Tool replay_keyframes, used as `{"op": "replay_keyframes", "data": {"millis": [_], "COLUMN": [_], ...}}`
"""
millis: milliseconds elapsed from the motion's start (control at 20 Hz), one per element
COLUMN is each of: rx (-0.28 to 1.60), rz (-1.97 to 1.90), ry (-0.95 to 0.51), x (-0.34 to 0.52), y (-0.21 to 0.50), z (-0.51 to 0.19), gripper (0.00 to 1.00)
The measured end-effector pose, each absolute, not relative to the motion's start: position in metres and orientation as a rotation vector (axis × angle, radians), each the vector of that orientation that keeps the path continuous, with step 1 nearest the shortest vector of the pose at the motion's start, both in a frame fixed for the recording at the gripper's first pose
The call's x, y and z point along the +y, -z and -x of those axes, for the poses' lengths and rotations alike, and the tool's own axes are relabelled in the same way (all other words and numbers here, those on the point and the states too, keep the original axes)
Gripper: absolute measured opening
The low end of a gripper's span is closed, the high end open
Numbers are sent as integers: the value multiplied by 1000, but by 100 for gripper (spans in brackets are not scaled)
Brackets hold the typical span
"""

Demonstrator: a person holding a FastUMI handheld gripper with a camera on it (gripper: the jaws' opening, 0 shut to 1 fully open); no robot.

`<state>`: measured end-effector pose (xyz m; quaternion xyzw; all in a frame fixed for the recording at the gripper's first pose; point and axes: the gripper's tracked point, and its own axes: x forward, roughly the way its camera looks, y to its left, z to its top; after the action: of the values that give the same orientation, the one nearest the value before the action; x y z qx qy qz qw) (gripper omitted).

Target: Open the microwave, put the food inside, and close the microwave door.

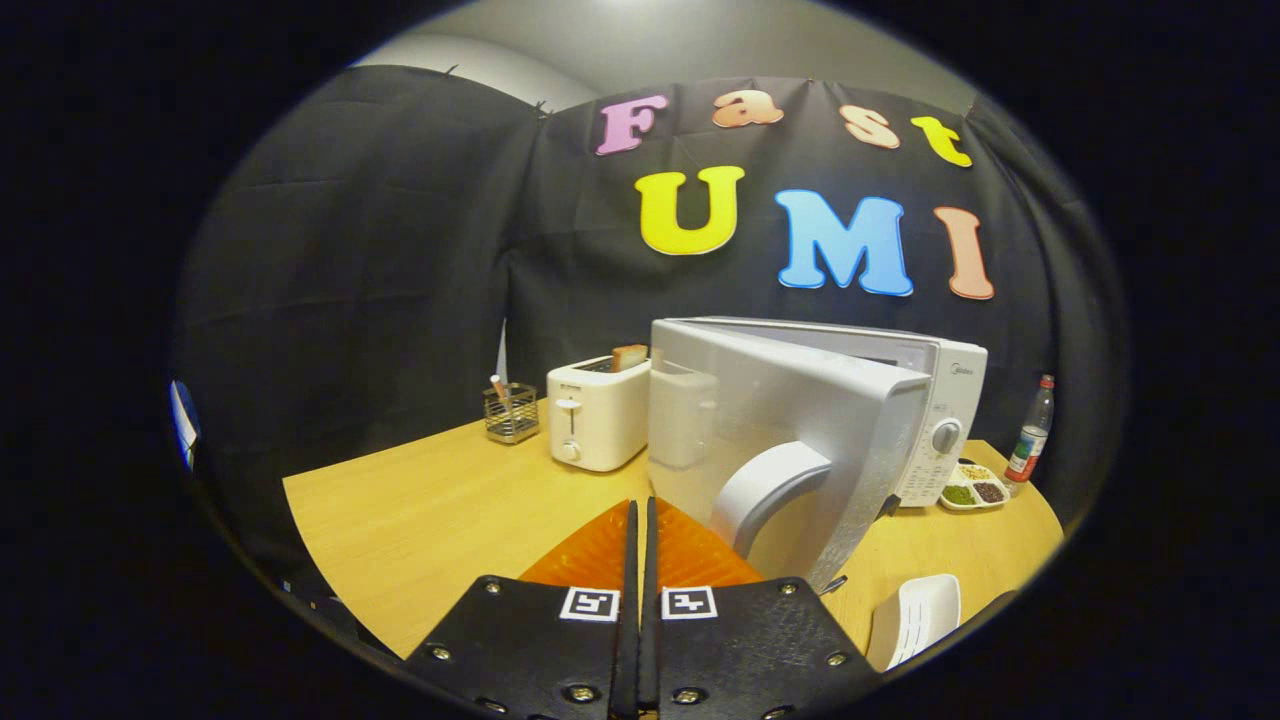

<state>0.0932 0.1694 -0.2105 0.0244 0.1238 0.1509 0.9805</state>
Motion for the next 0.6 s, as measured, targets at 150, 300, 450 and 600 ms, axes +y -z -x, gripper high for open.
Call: {"op": "replay_keyframes", "data": {"millis": [150,300,450,600], "rx": [233,214,200,215], "rz": [-21,44,113,149], "ry": [-222,-137,-59,6], "x": [137,108,83,62], "y": [210,213,216,225], "z": [-118,-141,-166,-189], "gripper": [2,2,1,2]}}
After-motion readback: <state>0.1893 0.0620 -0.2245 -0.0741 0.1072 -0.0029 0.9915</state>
